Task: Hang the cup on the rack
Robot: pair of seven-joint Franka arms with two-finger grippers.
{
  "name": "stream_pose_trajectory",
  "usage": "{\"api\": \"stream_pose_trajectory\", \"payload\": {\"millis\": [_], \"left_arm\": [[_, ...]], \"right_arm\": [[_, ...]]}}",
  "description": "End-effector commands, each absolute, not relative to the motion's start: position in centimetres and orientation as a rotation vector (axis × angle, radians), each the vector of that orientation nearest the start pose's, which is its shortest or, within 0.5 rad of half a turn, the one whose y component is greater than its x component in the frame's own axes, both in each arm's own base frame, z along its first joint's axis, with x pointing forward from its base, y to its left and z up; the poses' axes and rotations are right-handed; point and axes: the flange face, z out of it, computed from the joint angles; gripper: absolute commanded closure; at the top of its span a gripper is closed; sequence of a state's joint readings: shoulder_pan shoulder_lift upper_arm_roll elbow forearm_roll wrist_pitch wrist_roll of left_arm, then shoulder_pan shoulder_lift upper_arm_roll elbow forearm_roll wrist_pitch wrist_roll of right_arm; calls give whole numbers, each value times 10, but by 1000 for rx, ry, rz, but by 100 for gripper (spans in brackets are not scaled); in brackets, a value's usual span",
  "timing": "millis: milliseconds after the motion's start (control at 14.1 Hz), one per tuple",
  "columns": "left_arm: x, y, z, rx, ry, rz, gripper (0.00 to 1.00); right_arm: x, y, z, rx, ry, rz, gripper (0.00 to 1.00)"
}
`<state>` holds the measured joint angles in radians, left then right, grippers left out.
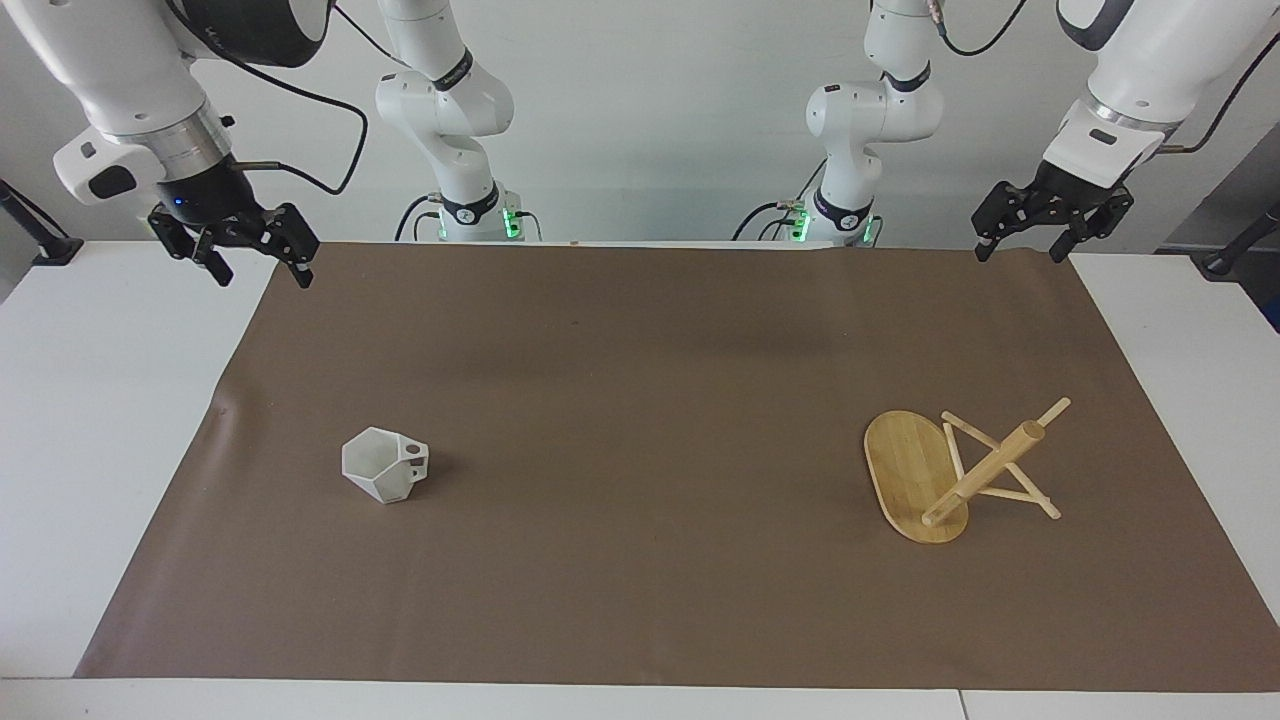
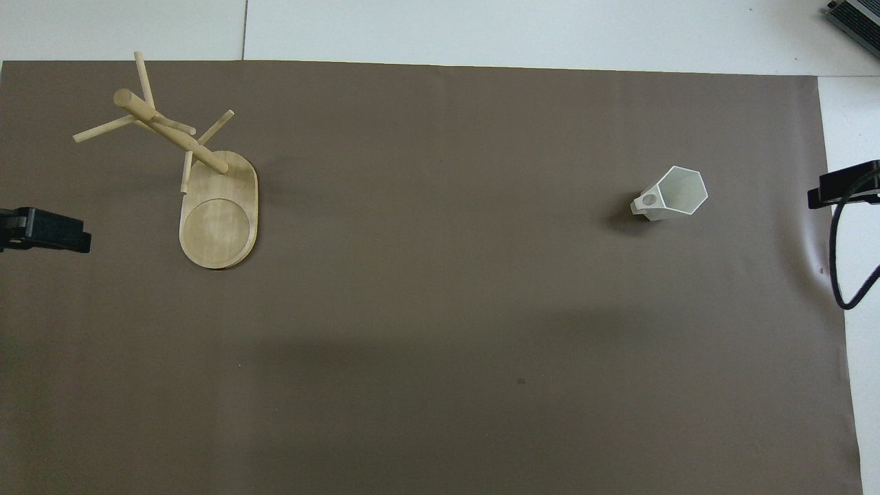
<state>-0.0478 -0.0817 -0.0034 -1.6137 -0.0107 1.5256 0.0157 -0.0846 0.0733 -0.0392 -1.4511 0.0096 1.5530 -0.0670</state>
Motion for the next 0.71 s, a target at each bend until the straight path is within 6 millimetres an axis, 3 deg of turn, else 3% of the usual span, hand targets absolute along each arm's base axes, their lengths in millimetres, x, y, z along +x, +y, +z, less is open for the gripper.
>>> {"api": "stream_pose_trajectory", "payload": {"millis": [0, 637], "left_arm": [[519, -26, 646, -3140, 118, 24, 0], [519, -26, 646, -3140, 116, 24, 0]], "right_arm": [[571, -71, 632, -3148, 128, -59, 0], [571, -74, 632, -3149, 121, -57, 0]]}}
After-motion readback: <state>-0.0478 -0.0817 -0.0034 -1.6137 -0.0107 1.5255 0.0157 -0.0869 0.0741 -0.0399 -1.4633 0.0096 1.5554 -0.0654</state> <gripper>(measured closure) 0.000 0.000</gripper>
